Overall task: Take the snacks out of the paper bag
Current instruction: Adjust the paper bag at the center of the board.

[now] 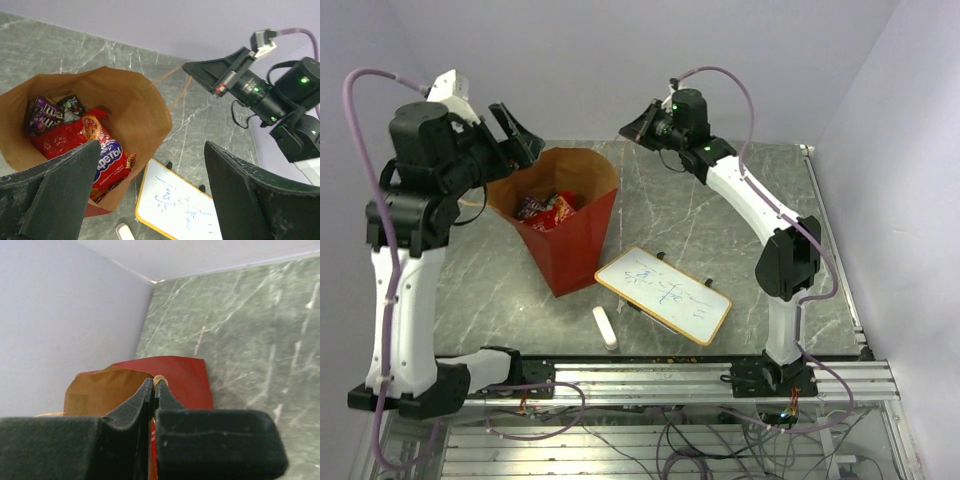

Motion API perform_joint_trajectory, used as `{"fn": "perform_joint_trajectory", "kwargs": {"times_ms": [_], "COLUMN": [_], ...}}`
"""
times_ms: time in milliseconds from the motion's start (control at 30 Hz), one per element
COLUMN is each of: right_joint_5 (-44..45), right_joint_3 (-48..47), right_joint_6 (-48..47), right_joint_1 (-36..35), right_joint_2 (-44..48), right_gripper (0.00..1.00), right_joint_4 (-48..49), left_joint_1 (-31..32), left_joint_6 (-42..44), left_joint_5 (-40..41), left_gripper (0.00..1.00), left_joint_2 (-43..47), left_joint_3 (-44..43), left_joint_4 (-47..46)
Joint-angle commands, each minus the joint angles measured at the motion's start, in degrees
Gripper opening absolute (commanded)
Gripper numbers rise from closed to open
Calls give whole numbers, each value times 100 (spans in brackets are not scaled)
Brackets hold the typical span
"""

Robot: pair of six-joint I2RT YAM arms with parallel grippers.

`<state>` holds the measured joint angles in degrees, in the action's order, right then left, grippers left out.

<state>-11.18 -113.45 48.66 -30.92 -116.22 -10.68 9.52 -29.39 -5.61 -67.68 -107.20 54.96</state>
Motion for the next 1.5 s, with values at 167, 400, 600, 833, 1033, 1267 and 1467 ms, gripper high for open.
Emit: {"fn": "perform_joint_trajectory", "kwargs": {"times_ms": [167,400,600,833,1033,1267,1467], "right_joint_5": [-339,-376,-484,-691,-895,-953,-1105], "right_joint_3": [788,868,947,768,895,1162,182], "right_joint_6": [-326,-679,-978,-990,-994,-907,-1040], "right_joint_1": [846,1011,1032,1076,1105,1097,966], "right_joint_2": [921,1089,1206,1052,1098,1204,757], "right_gripper": [0,0,0,0,0,0,0], "right_joint_4": [489,96,-73,-137,-76,-108,-1133], "left_joint_1": [-76,-443,-863,-1317,-1423,-1427,-1485], "left_joint_6": [-81,-18,-543,-1016,-1248,-1122,-710], "left_joint_5": [246,1150,964,815,113,12,271], "left_gripper": [98,95,85,70,58,24,7], "left_joint_2": [-1131,-1792,-1742,-1830,-1989,-2157,-2697], "left_joint_3": [-770,-1450,-697,198,621,548,-840], "left_joint_4": [267,1625,1580,1267,441,10,539]}}
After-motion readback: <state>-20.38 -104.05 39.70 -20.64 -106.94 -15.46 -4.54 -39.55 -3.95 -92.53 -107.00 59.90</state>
